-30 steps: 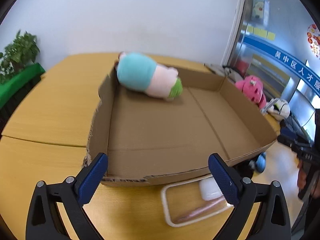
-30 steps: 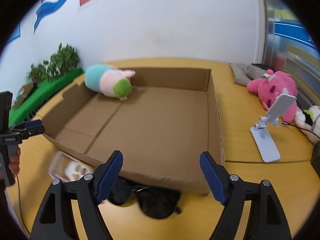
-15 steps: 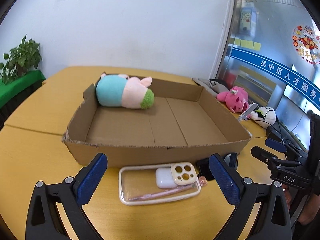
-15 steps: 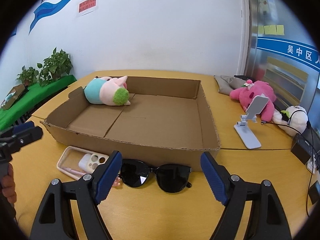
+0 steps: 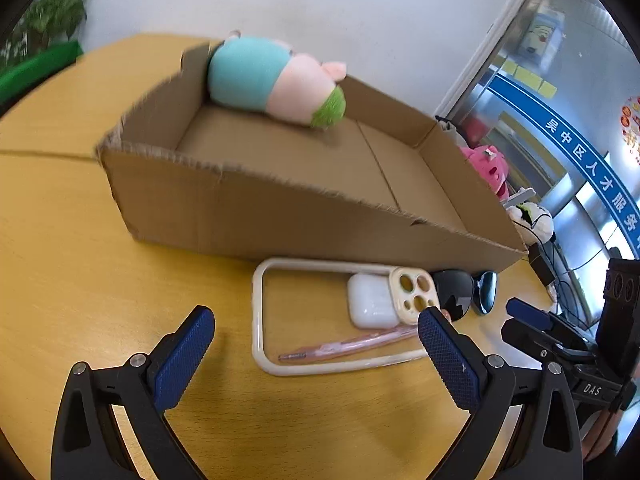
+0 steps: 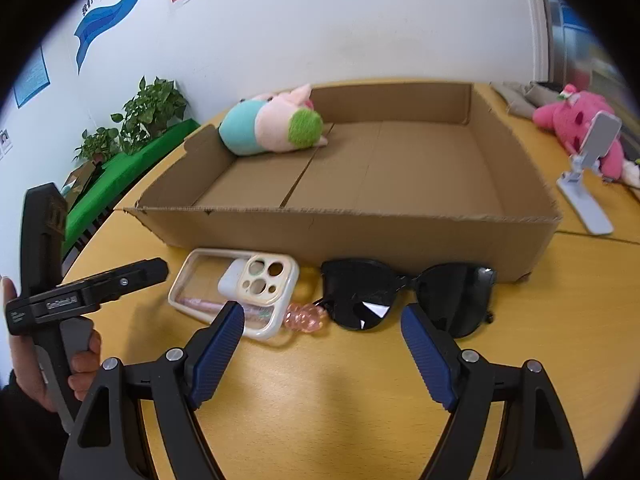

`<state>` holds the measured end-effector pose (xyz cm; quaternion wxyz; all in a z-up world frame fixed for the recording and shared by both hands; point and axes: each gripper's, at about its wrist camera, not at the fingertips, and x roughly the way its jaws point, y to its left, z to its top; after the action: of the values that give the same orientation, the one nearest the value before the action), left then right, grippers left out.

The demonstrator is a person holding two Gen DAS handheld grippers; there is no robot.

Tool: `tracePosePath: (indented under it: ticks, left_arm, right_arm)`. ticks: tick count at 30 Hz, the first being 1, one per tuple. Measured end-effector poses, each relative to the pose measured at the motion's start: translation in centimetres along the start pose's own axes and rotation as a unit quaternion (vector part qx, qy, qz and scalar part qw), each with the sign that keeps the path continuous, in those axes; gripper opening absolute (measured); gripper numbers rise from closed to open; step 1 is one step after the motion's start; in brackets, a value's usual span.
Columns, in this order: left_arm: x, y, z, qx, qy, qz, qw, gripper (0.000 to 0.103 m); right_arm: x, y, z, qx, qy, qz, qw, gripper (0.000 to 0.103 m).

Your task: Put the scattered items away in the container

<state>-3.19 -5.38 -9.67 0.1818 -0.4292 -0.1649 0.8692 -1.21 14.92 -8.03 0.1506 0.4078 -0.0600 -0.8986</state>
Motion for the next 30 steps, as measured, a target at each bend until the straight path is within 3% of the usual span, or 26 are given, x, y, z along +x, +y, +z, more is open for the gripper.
tracePosePath:
  ticks: [5,7,11,13,15,16,21,25,30]
  left_arm:
    - [1.1,0.7,0.0,-0.002,0.021,-0.015,0.9997,0.095]
    - [1.2,0.7,0.2,0.000,0.027,-0.017,0.9995,0.076]
    - [1.4,0.6,0.1,0.014,0.039,-0.007,0.9991,0.052]
    - [1.4,1.0,-0.1,0.012,0.045,-0.009,0.9989,0.031]
    - [1.4,1.6,-0.2,0.001,0.050,-0.028,0.9984,0.024]
    - [1.4,1.8,-0.3,-0.002,0.050,-0.032,0.9982,0.022]
    - [0.9,2.5,-0.7,-0.006,0.050,-0.035,0.9981,0.017]
    - [0.4,2.9,-0.9,-0.011,0.050,-0.035,0.9981,0.015]
    - [-0.3,2.9,-0.9,-0.010,0.043,-0.036,0.9984,0.012]
  right_arm:
    - [1.0,1.2,-0.2,-0.007,0.018,0.026,0.999,0.081]
    - [1.2,1.5,-0.2,-0.010,0.023,0.030,0.999,0.081]
    - [1.6,1.7,-0.7,-0.003,0.032,0.047,0.998,0.080]
    - [1.9,1.8,-0.9,0.003,0.039,0.063,0.997,0.079]
    - [2.3,2.0,-0.9,0.008,0.046,0.081,0.996,0.079]
    - [2.5,2.0,-0.9,0.009,0.048,0.087,0.995,0.079]
    - [3.7,1.4,-0.7,0.040,0.051,0.091,0.994,0.056]
    - [4.0,0.4,-0.5,0.060,0.054,0.095,0.992,0.028]
    - [3.8,-0.2,-0.8,0.068,0.054,0.109,0.990,0.022]
